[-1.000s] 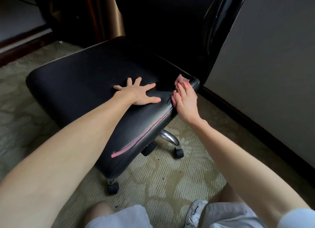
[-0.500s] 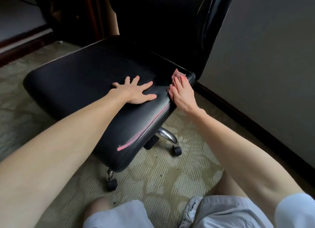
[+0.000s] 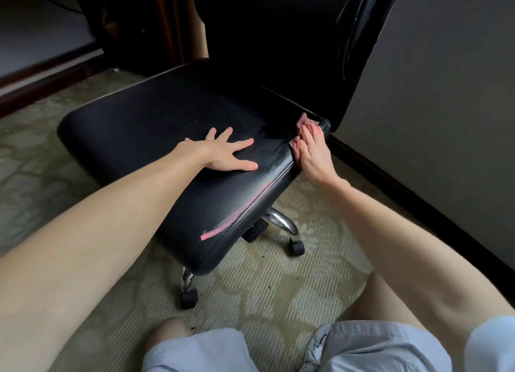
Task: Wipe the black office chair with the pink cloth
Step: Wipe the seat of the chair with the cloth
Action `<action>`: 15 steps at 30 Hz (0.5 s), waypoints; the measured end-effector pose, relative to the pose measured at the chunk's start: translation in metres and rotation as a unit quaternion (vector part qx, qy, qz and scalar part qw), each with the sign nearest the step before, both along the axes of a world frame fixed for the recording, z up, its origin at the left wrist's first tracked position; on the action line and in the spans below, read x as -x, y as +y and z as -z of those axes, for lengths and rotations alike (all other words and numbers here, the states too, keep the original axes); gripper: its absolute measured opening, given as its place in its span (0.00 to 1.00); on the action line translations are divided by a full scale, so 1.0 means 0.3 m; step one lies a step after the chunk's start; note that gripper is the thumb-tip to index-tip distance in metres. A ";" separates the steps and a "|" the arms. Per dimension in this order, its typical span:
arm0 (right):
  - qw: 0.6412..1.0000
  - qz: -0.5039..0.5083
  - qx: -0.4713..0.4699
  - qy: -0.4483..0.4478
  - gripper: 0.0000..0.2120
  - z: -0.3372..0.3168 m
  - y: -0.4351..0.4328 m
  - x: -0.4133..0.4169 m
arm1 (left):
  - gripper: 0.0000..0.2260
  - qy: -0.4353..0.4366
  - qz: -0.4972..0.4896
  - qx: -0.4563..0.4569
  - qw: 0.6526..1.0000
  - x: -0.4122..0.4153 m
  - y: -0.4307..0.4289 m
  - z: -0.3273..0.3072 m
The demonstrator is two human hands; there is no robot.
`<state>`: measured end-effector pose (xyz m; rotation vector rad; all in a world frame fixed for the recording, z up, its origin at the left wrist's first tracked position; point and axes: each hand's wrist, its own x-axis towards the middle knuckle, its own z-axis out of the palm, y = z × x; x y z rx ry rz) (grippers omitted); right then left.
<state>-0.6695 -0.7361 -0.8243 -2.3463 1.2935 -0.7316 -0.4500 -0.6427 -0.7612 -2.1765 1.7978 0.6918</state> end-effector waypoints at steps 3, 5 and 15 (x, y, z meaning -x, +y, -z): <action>0.997 0.023 -0.022 -0.064 0.24 0.041 0.092 -0.029 | 0.35 -0.002 0.000 0.003 1.000 0.004 0.002 0.011; 0.996 0.012 -0.005 -0.091 0.26 0.065 0.198 -0.056 | 0.35 -0.007 0.003 0.009 1.000 0.007 0.007 0.013; 0.992 -0.025 0.023 -0.125 0.21 0.038 0.160 -0.029 | 0.34 0.004 0.017 0.035 0.999 -0.017 0.049 0.006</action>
